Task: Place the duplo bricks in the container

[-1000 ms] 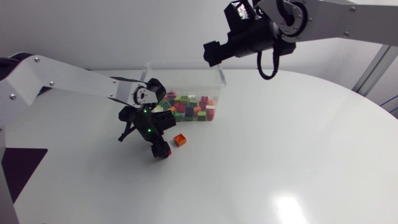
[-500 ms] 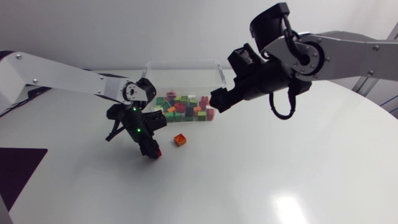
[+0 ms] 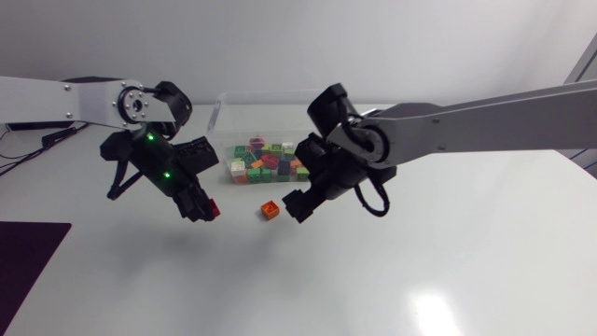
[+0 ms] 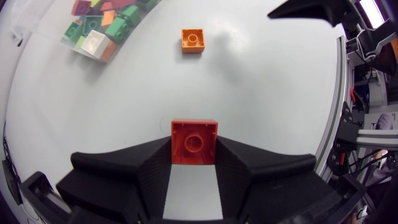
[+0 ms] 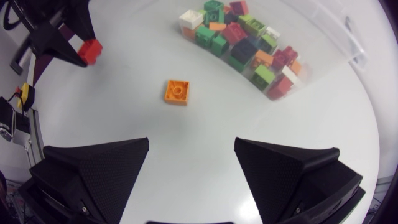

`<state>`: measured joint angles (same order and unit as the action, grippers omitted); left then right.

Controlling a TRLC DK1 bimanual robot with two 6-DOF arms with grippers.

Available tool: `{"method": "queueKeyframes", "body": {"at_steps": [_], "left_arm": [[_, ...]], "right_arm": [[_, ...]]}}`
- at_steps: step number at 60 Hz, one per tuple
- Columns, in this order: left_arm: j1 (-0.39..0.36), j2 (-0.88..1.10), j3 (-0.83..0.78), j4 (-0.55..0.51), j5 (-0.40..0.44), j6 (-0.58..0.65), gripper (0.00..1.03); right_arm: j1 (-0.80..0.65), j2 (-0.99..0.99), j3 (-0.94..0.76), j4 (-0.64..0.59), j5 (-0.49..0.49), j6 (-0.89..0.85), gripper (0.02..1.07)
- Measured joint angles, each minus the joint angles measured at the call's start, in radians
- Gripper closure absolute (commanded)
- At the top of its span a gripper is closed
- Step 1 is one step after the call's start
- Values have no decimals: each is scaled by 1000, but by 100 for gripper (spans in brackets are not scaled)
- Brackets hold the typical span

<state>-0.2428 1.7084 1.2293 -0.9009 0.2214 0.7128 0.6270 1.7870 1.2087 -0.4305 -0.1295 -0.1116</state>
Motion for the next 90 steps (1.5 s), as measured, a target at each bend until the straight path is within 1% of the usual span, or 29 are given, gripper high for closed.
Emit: {"method": "queueKeyframes", "body": {"at_steps": [11,17,24,34,40,49,54,58,61,69,76,90], "left_arm": [[33,-70,0,-1,18,3,94],[55,-90,0,-3,44,3,94],[78,-101,27,-7,90,2,94],[99,-103,105,-6,179,-6,94],[113,-105,146,35,224,-34,94],[150,-105,188,174,291,-108,94],[180,-105,210,210,328,-142,94],[201,-105,227,240,348,-170,94],[212,-104,238,266,355,-191,94],[222,-80,272,302,370,-225,94],[222,-55,283,327,373,-250,94],[220,5,306,433,373,-332,94]], "right_arm": [[51,124,66,3,32,0,7],[71,177,123,4,49,0,7],[86,231,181,3,57,0,7],[90,295,241,3,60,0,7],[85,335,278,-2,64,0,11],[84,374,328,-12,67,2,19],[84,387,348,-16,74,5,23],[84,402,370,-21,75,5,31],[84,413,382,-24,76,8,35],[85,441,402,-43,79,8,54],[85,451,402,-48,80,8,74],[85,434,383,-42,82,8,75]]}}
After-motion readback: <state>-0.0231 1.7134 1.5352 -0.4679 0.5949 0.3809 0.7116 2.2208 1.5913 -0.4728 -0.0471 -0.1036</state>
